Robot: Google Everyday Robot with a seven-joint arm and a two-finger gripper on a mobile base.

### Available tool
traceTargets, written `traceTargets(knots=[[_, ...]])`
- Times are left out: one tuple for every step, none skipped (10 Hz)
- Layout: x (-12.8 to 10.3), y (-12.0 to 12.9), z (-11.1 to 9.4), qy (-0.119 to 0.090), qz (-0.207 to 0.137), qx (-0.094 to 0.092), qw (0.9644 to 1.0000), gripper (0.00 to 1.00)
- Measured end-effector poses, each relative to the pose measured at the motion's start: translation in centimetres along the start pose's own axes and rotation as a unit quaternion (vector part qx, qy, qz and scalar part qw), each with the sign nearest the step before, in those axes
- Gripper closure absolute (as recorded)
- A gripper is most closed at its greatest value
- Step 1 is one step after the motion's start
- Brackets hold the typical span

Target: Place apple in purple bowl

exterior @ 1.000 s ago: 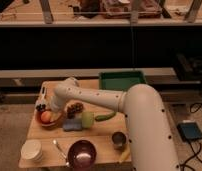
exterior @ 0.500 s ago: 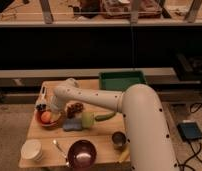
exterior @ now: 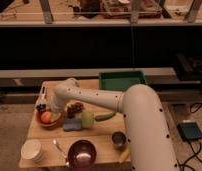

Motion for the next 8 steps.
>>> traceTargets(knots=[[0.0,-0.1,-0.1,-0.001,0.000,0.001,1.0000,0.42],[0.0,-0.1,-0.1,-0.002,0.000,0.001,1.0000,0.42],[0.0,0.0,0.0,-0.003,0.000,-0.001,1.0000,0.42],[0.1,0.1,0.1,-0.002,0.000,-0.003,1.0000,0.42],[0.3,0.3,0.3,0.000,0.000,-0.007,1.0000,0.42],[0.5,0.5,0.7,0.002,0.000,-0.011,0.9999,0.42],[0.5,0.6,0.9,0.004,0.000,-0.013,0.9999,0.42],[0.6,0.7,1.1,0.005,-0.001,-0.015,0.9999,0.42]])
